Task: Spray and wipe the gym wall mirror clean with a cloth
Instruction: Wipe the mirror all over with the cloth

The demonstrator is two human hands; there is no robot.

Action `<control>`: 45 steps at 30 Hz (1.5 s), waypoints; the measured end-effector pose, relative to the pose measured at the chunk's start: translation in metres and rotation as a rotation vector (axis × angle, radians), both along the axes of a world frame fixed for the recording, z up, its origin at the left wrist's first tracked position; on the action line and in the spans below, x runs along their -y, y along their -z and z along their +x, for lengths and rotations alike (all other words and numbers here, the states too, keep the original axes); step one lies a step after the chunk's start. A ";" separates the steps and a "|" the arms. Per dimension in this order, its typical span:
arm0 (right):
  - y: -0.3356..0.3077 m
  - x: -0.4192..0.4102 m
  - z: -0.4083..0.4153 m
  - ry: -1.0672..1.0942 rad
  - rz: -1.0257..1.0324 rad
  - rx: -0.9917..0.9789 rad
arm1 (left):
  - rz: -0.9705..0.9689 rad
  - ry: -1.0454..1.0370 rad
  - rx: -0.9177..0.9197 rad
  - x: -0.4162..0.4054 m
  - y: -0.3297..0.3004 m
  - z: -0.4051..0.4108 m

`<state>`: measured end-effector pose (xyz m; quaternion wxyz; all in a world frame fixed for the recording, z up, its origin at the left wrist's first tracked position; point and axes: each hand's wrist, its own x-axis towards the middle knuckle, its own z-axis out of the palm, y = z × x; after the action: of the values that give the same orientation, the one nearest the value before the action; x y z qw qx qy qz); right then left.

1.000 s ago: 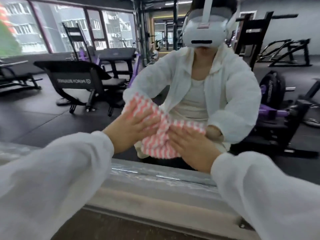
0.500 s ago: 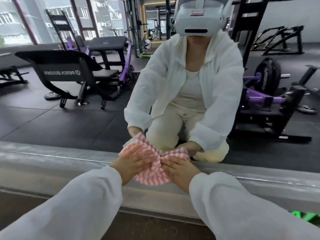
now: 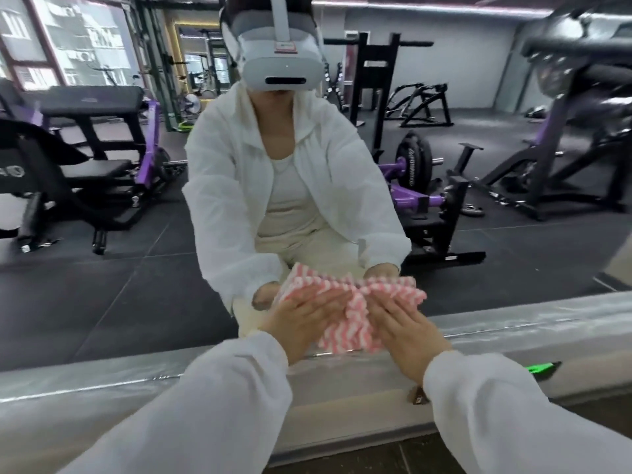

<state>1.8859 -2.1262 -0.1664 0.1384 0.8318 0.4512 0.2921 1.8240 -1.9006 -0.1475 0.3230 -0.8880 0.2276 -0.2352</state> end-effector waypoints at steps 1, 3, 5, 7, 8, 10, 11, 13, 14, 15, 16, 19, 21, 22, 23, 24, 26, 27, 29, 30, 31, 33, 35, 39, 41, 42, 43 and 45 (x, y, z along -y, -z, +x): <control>-0.016 -0.001 0.003 0.008 0.066 0.047 | -0.031 0.003 0.061 -0.005 -0.016 0.005; -0.053 -0.008 0.007 0.016 0.150 0.115 | -0.046 0.033 0.245 -0.013 -0.052 0.015; -0.096 -0.017 0.014 0.042 0.189 0.225 | -0.083 0.082 0.377 -0.015 -0.098 0.022; -0.144 -0.027 0.018 0.088 0.200 0.336 | -0.145 0.103 0.464 -0.014 -0.145 0.026; -0.169 -0.031 0.019 0.107 0.264 0.368 | -0.173 0.099 0.514 -0.013 -0.171 0.028; -0.221 -0.040 0.012 0.117 0.531 0.345 | -0.234 0.075 0.605 -0.006 -0.221 0.026; -0.245 -0.044 0.007 0.088 0.635 0.295 | -0.273 0.066 0.617 -0.003 -0.244 0.024; -0.282 -0.048 0.003 0.037 0.713 0.170 | -0.353 0.019 0.593 0.001 -0.279 0.023; -0.293 -0.049 0.004 0.019 0.724 0.149 | -0.386 0.024 0.606 0.001 -0.290 0.023; -0.298 -0.050 0.004 0.010 0.726 0.156 | -0.412 0.057 0.624 0.001 -0.295 0.024; -0.299 -0.050 0.005 0.009 0.712 0.166 | -0.423 0.111 0.658 0.003 -0.295 0.026; -0.271 -0.049 0.007 -0.013 0.677 0.170 | -0.384 0.204 0.677 0.004 -0.266 0.037; -0.237 -0.042 0.012 0.016 0.560 0.277 | -0.339 0.246 0.628 0.006 -0.232 0.038; -0.217 -0.037 0.015 0.081 0.426 0.307 | -0.315 0.257 0.590 0.006 -0.212 0.036; -0.195 -0.031 0.019 0.113 0.321 0.300 | -0.284 0.257 0.552 0.006 -0.191 0.034; -0.175 -0.021 0.023 0.107 0.268 0.267 | -0.245 0.255 0.524 0.005 -0.170 0.033; -0.136 -0.004 0.028 0.080 0.159 0.225 | -0.156 0.254 0.471 0.002 -0.132 0.031; -0.118 0.003 0.028 0.070 0.090 0.249 | -0.109 0.251 0.436 0.002 -0.116 0.029; -0.086 0.013 0.026 0.004 -0.016 0.265 | -0.018 0.240 0.360 0.001 -0.087 0.024; -0.072 0.015 0.024 -0.022 -0.060 0.245 | 0.024 0.227 0.327 -0.001 -0.073 0.021; -0.059 0.014 0.023 -0.038 -0.107 0.225 | 0.056 0.204 0.294 -0.003 -0.058 0.018; -0.038 0.008 0.020 -0.056 -0.209 0.159 | 0.091 0.158 0.219 -0.012 -0.031 0.012; -0.019 -0.002 0.017 -0.069 -0.301 0.092 | 0.120 0.110 0.151 -0.025 -0.006 0.002; 0.020 -0.018 0.017 -0.129 -0.418 0.081 | 0.188 -0.010 0.030 -0.035 0.028 -0.012; 0.031 -0.011 0.023 -0.165 -0.444 0.057 | 0.196 -0.032 -0.004 -0.023 0.043 -0.011; 0.029 -0.005 0.025 -0.157 -0.434 0.048 | 0.220 -0.032 0.001 -0.014 0.050 -0.008; 0.030 0.005 0.030 -0.167 -0.426 0.087 | 0.236 -0.040 0.008 -0.002 0.056 -0.003; 0.032 0.030 0.037 -0.185 -0.420 0.070 | 0.265 -0.065 -0.023 0.017 0.065 0.014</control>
<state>1.9229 -2.1557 -0.1983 0.2968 0.7292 0.5713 0.2320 1.8376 -1.9171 -0.2130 0.4424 -0.8470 0.2316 -0.1821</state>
